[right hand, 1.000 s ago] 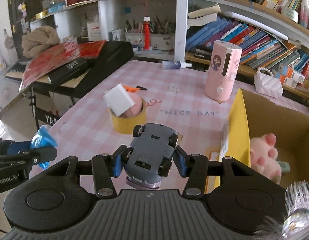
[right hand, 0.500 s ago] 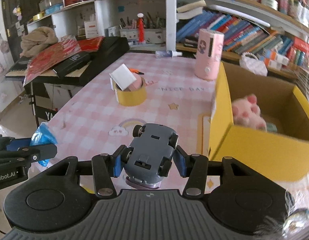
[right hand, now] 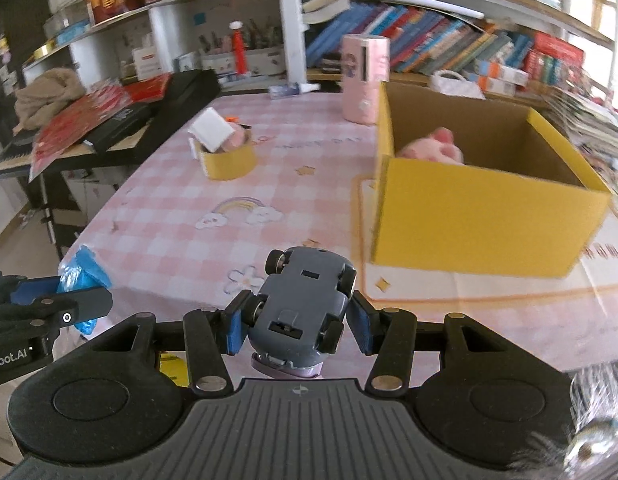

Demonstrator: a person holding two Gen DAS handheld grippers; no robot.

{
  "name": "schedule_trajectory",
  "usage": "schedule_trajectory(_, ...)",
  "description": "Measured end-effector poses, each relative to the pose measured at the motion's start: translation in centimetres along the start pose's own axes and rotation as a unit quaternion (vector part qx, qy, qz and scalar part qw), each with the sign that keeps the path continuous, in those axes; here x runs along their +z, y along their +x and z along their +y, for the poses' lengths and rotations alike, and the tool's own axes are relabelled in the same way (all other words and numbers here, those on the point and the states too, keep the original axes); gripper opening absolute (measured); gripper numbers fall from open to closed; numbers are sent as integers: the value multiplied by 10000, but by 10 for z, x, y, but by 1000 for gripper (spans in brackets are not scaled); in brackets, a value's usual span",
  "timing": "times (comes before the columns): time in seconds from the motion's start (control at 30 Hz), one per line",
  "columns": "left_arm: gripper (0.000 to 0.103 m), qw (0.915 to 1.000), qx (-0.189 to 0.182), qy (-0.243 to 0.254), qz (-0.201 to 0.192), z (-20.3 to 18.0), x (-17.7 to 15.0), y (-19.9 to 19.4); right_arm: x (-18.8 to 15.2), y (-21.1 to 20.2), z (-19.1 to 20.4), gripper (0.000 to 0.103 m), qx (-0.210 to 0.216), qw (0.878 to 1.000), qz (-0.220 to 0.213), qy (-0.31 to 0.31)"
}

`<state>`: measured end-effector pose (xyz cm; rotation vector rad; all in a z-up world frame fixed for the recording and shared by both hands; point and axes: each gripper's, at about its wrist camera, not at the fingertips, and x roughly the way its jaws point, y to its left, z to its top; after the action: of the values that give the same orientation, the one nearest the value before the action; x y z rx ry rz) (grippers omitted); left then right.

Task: Organize objects
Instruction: 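Lift the blue packet and grey toy car toward the yellow box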

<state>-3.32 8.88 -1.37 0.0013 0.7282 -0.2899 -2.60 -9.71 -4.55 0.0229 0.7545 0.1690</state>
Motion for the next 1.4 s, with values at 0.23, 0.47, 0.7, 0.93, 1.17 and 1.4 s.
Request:
schedule_trajectory(0.23,26,9989,-344,329,13,-25,0,4,-16,-18,-25,48,-345,9987,3,378)
schedule_trajectory(0.47,26,9956,-690,628,77,-48,2,11,-29,-31,-45,48,-660,9954,53,696)
schedule_trajectory(0.7,26,9920,-941,831,144,-64,5,18,-41,-41,-63,48,-929,9907,130,981)
schedule_trajectory(0.93,26,9877,-1163,1024,186,-83,9,28,-45,-47,-81,48,-1125,9866,151,1173)
schedule_trajectory(1.17,26,9850,-1267,1157,168,-97,17,37,-43,-45,-99,48,-1252,9827,183,1351)
schedule_trajectory(1.4,26,9840,-1280,1241,64,-109,30,47,-32,-38,-113,48,-1275,9822,169,1369)
